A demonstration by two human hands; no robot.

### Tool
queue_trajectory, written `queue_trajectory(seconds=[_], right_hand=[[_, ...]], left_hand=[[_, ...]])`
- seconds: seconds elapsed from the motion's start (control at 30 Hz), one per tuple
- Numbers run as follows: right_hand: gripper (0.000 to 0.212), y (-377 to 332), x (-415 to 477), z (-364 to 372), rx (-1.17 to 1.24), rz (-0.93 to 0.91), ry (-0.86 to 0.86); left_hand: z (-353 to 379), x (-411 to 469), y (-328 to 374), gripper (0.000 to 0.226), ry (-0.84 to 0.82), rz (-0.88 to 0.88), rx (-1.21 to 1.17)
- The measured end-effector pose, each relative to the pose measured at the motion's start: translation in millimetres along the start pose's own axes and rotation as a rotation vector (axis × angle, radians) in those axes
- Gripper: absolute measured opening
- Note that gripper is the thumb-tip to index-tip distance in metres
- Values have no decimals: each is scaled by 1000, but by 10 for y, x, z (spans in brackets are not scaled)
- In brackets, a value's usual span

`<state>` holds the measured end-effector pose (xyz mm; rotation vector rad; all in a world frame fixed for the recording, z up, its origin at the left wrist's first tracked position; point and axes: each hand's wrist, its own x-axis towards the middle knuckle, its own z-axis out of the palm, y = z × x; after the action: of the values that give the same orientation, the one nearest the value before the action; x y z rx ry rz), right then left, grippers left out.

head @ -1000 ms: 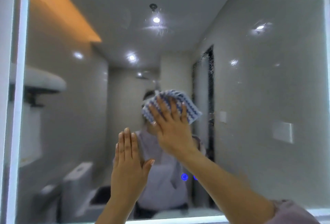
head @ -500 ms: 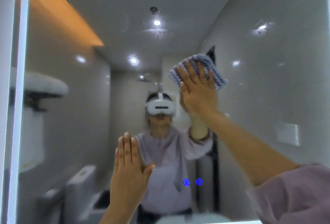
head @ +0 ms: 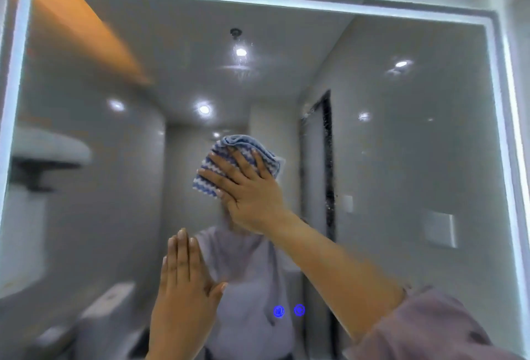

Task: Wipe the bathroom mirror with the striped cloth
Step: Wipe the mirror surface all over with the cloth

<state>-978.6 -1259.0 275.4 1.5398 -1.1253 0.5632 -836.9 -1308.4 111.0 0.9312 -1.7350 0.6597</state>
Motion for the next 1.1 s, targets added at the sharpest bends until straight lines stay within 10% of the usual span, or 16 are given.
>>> queue_trajectory(seconds=[0.43, 1.1], right_hand=[[51, 1072, 246, -557, 94, 689, 95], [52, 563, -519, -140, -23, 121, -6]], left_hand=[[-27, 24, 15, 83, 16, -17, -20], [-461, 1175, 415, 107, -55, -58, 33]])
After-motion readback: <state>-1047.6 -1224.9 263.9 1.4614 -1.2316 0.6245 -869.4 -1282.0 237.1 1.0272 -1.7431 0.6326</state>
